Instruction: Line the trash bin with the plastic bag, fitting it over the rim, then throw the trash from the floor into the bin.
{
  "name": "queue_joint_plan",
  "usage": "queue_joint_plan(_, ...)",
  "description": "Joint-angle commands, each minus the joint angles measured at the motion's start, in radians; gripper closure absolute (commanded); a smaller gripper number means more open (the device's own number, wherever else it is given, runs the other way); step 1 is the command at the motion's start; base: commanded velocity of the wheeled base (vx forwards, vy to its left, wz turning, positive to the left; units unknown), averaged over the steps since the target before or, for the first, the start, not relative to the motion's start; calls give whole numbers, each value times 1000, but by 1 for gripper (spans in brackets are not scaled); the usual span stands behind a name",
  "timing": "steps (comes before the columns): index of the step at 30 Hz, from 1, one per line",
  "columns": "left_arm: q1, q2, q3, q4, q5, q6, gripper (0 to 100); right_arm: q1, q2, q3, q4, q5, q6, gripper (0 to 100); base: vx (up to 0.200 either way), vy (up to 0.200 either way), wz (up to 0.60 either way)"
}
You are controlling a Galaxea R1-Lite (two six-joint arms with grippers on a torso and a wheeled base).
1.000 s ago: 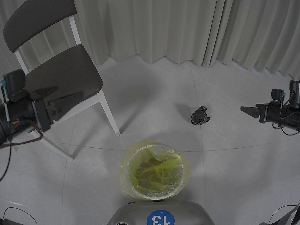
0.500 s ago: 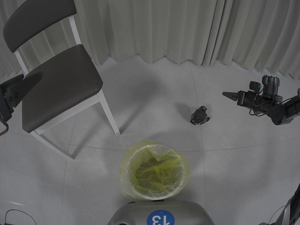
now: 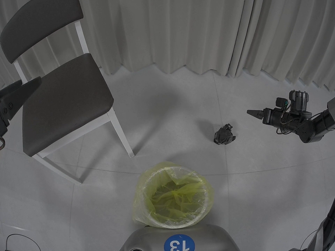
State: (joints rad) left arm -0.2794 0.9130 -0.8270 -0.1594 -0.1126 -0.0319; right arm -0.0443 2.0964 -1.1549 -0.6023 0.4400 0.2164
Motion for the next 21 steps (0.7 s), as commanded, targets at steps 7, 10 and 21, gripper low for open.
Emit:
queue_joint_plan(7, 0, 3, 9, 0, -12, 1, 0, 4, 62, -6, -42, -1, 0, 0, 0, 0, 0)
queue_joint_plan(10, 0, 0, 11, -3, -10, 1, 0, 7, 94, -5, -79, -1, 1, 0, 0, 0, 0)
queue_joint_plan(21, 29, -16, 58, -85, -39, 1, 0, 70, 289, -29, -309, -30, 55, 0, 0, 0, 0)
